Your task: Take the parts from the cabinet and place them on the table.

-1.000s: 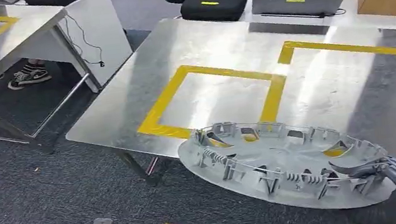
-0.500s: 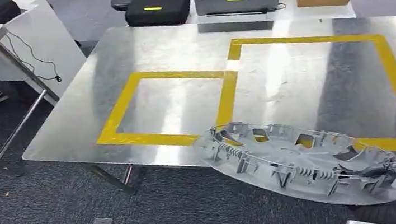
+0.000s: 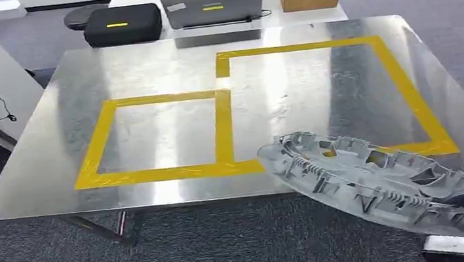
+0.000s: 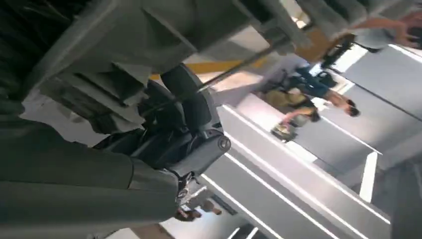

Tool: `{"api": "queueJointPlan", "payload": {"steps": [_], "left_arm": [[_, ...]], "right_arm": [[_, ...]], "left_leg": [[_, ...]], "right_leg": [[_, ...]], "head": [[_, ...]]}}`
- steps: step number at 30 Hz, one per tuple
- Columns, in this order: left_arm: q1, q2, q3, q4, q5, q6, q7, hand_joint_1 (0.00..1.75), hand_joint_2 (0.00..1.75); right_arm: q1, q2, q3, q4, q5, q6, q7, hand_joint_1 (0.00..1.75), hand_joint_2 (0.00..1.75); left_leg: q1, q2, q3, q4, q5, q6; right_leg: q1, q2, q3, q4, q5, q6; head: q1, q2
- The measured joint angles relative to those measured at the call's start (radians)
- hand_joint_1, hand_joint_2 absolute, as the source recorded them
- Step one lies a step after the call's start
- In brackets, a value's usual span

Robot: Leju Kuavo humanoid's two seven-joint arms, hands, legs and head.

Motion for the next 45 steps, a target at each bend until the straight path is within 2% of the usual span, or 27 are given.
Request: {"api": "queueJointPlan", "payload": {"steps": [1, 2, 4, 5, 6, 7, 9, 10, 11, 12, 15, 17, 18, 20, 21, 23, 25, 26, 27, 28, 29, 30, 32, 34, 35, 37, 45], "left_arm": [[0.001, 0.017, 0.008, -0.001, 0.003, -0.019, 0.002, 0.0, 1.75], [0.004, 0.03, 0.015, -0.001, 0.011, -0.049, 0.002, 0.0, 1.75], [0.011, 0.076, 0.029, -0.001, 0.022, -0.114, 0.002, 0.0, 1.75], [0.011, 0.089, 0.036, -0.001, 0.024, -0.126, 0.002, 0.0, 1.75], [0.01, 0.103, 0.041, -0.001, 0.026, -0.138, 0.002, 0.0, 1.75], [0.01, 0.112, 0.043, -0.001, 0.029, -0.152, 0.002, 0.0, 1.75], [0.001, 0.122, 0.05, -0.001, 0.034, -0.172, 0.012, 0.0, 1.75], [-0.007, 0.126, 0.052, -0.001, 0.035, -0.186, 0.026, 0.0, 1.75], [-0.015, 0.132, 0.056, -0.001, 0.04, -0.201, 0.036, 0.0, 1.75], [-0.023, 0.134, 0.058, -0.001, 0.04, -0.211, 0.039, 0.0, 1.75], [-0.048, 0.133, 0.058, -0.001, 0.042, -0.22, 0.047, 0.0, 1.75], [-0.052, 0.139, 0.061, -0.001, 0.05, -0.224, 0.055, 0.0, 1.75], [-0.052, 0.146, 0.063, -0.001, 0.052, -0.229, 0.066, 0.0, 1.75], [-0.053, 0.16, 0.067, -0.001, 0.057, -0.237, 0.084, 0.0, 1.75], [-0.053, 0.164, 0.067, -0.001, 0.061, -0.238, 0.094, 0.0, 1.75], [-0.056, 0.175, 0.069, -0.001, 0.066, -0.238, 0.112, 0.0, 1.75], [-0.067, 0.184, 0.072, -0.001, 0.073, -0.239, 0.124, 0.0, 1.75], [-0.075, 0.185, 0.073, -0.001, 0.074, -0.239, 0.128, 0.0, 1.75], [-0.077, 0.188, 0.074, -0.001, 0.074, -0.24, 0.132, 0.0, 1.75], [-0.076, 0.188, 0.075, -0.001, 0.074, -0.24, 0.136, 0.0, 1.75], [-0.076, 0.188, 0.076, -0.001, 0.074, -0.24, 0.138, 0.0, 1.75], [-0.075, 0.188, 0.076, -0.001, 0.074, -0.24, 0.138, 0.0, 1.75], [-0.077, 0.188, 0.077, -0.001, 0.073, -0.24, 0.138, 0.0, 1.75], [-0.075, 0.188, 0.08, -0.001, 0.072, -0.241, 0.138, 0.0, 1.75], [-0.074, 0.188, 0.082, -0.001, 0.07, -0.243, 0.138, 0.0, 1.75], [-0.074, 0.188, 0.082, -0.001, 0.064, -0.246, 0.138, 0.0, 1.75], [-0.081, 0.181, 0.082, 0.0, 0.038, -0.241, 0.155, 0.0, 1.75]], "right_arm": [[0.004, 0.0, -0.028, 0.006, -0.017, 0.027, -0.017, 1.75, 1.75], [-0.01, -0.003, -0.055, 0.017, -0.04, 0.062, -0.034, 1.75, 1.75], [-0.036, -0.016, -0.098, 0.053, -0.072, 0.11, -0.057, 1.75, 1.75], [-0.038, -0.018, -0.115, 0.065, -0.08, 0.119, -0.064, 1.75, 1.75], [-0.04, -0.019, -0.13, 0.076, -0.084, 0.132, -0.065, 1.75, 1.75], [-0.047, -0.021, -0.142, 0.087, -0.087, 0.152, -0.064, 1.75, 1.75], [-0.071, -0.027, -0.161, 0.115, -0.095, 0.2, -0.055, 1.75, 1.75], [-0.091, -0.032, -0.166, 0.133, -0.098, 0.222, -0.049, 1.75, 1.75], [-0.121, -0.041, -0.17, 0.164, -0.101, 0.255, -0.039, 1.75, 1.75], [-0.145, -0.049, -0.173, 0.191, -0.108, 0.284, -0.027, 1.75, 1.75], [-0.204, -0.085, -0.176, 0.275, -0.117, 0.392, 0.017, 1.75, 1.75], [-0.261, -0.113, -0.173, 0.333, -0.12, 0.457, 0.039, 1.75, 1.75], [-0.303, -0.124, -0.168, 0.368, -0.12, 0.485, 0.048, 1.75, 1.75], [-0.366, -0.147, -0.15, 0.428, -0.12, 0.534, 0.066, 1.75, 1.75], [-0.393, -0.157, -0.14, 0.458, -0.118, 0.56, 0.075, 1.75, 1.75], [-0.49, -0.172, -0.103, 0.534, -0.116, 0.616, 0.087, 1.75, 1.75], [-0.591, -0.186, -0.055, 0.625, -0.119, 0.656, 0.099, 1.75, 1.75], [-0.63, -0.193, -0.035, 0.661, -0.119, 0.671, 0.104, 1.75, 1.75], [-0.665, -0.199, -0.02, 0.694, -0.119, 0.682, 0.108, 1.75, 1.75], [-0.699, -0.202, -0.003, 0.727, -0.119, 0.693, 0.113, 1.75, 1.75], [-0.729, -0.208, 0.016, 0.761, -0.12, 0.697, 0.117, 1.75, 1.75], [-0.752, -0.209, 0.031, 0.786, -0.121, 0.7, 0.119, 1.75, 1.75], [-0.784, -0.214, 0.055, 0.824, -0.122, 0.705, 0.117, 1.75, 1.75], [-0.806, -0.214, 0.076, 0.85, -0.129, 0.705, 0.117, 1.75, 1.75], [-0.82, -0.216, 0.087, 0.863, -0.128, 0.705, 0.118, 1.75, 1.75], [-0.857, -0.215, 0.118, 0.896, -0.124, 0.709, 0.121, 1.75, 1.75], [-1.066, -0.194, 0.305, 1.077, -0.036, 0.747, 0.166, 1.75, 1.75]], "left_leg": [[0.001, 0.014, 0.005, -0.01, 0.004, 0.004], [0.001, 0.026, 0.005, -0.012, 0.006, 0.007], [0.0, 0.058, 0.003, -0.011, 0.006, 0.008], [0.0, 0.072, 0.001, -0.011, 0.006, 0.009], [0.0, 0.085, 0.001, -0.011, 0.005, 0.008], [0.001, 0.096, 0.002, -0.01, 0.005, 0.008], [0.002, 0.117, 0.005, -0.007, 0.0, 0.001], [0.0, 0.125, 0.007, -0.003, -0.003, -0.004], [-0.009, 0.132, 0.006, 0.003, -0.008, -0.014], [-0.009, 0.139, 0.006, 0.004, -0.006, -0.02], [-0.004, 0.17, 0.01, 0.006, -0.008, -0.033], [0.003, 0.096, -0.011, 0.064, -0.057, -0.044], [0.004, 0.074, -0.045, 0.143, -0.099, -0.045], [0.004, 0.058, -0.118, 0.3, -0.156, -0.047], [0.004, 0.057, -0.131, 0.324, -0.154, -0.047], [0.005, 0.057, -0.099, 0.248, -0.086, -0.043], [0.008, 0.056, -0.017, 0.07, -0.003, -0.04], [0.007, 0.054, 0.0, 0.018, -0.01, -0.041], [0.007, 0.051, -0.005, 0.021, -0.004, -0.032], [0.009, 0.051, -0.007, 0.017, -0.001, -0.032], [0.009, 0.052, -0.008, 0.018, 0.001, -0.034], [0.008, 0.052, -0.006, 0.018, 0.002, -0.032], [0.007, 0.051, -0.007, 0.018, 0.005, -0.026], [0.006, 0.049, -0.01, 0.019, 0.007, -0.022], [0.005, 0.048, -0.011, 0.019, 0.008, -0.02], [0.004, 0.049, -0.016, 0.02, 0.011, -0.016], [0.004, 0.05, -0.017, 0.02, 0.012, -0.016]], "right_leg": [[0.005, -0.063, -0.006, 0.017, -0.016, 0.004], [0.004, -0.092, -0.033, 0.069, -0.053, 0.008], [0.0, -0.108, -0.1, 0.212, -0.123, 0.017], [-0.002, -0.11, -0.125, 0.271, -0.142, 0.021], [-0.005, -0.111, -0.127, 0.283, -0.135, 0.026], [-0.007, -0.114, -0.105, 0.249, -0.108, 0.029], [-0.012, -0.143, -0.008, 0.085, -0.029, 0.032], [-0.011, -0.186, 0.037, 0.008, -0.012, 0.033], [0.001, -0.208, 0.05, -0.014, -0.027, 0.024], [-0.001, -0.188, 0.049, -0.011, -0.02, 0.01], [0.003, -0.158, 0.042, -0.014, -0.012, -0.008], [-0.004, -0.139, 0.041, -0.016, -0.004, -0.021], [-0.004, -0.127, 0.038, -0.016, -0.001, -0.025], [-0.003, -0.102, 0.035, -0.016, 0.001, -0.028], [-0.002, -0.096, 0.036, -0.016, 0.001, -0.028], [-0.002, -0.075, 0.036, -0.015, 0.005, -0.027], [-0.003, -0.06, 0.037, -0.013, 0.008, -0.021], [0.007, -0.056, 0.034, -0.005, 0.006, -0.012], [0.007, -0.052, 0.031, -0.007, 0.007, -0.008], [0.009, -0.052, 0.027, -0.006, 0.006, -0.006], [0.008, -0.052, 0.023, -0.008, -0.005, -0.03], [0.01, -0.053, 0.018, -0.011, -0.004, -0.042], [0.01, -0.056, 0.021, -0.016, 0.001, -0.041], [0.009, -0.058, 0.023, -0.022, 0.016, -0.025], [0.007, -0.059, 0.033, -0.024, 0.024, -0.01], [0.006, -0.057, 0.03, -0.027, 0.029, -0.002], [0.005, -0.057, 0.029, -0.027, 0.029, 0.005]], "head": [[0.004, 0.0], [0.012, 0.0], [0.013, 0.0], [0.013, 0.0], [0.014, 0.0], [0.013, 0.0], [0.013, 0.0], [0.013, 0.0], [0.016, 0.0], [0.01, 0.0], [0.01, 0.0], [0.003, 0.0], [0.0, 0.0], [-0.002, 0.0], [-0.001, 0.0], [-0.003, 0.0], [-0.005, 0.0], [-0.006, 0.0], [-0.002, 0.0], [0.001, 0.0], [0.0, 0.0], [0.003, 0.0], [0.003, 0.0], [0.003, 0.0], [0.003, 0.0], [0.002, 0.0], [0.002, 0.0]]}}
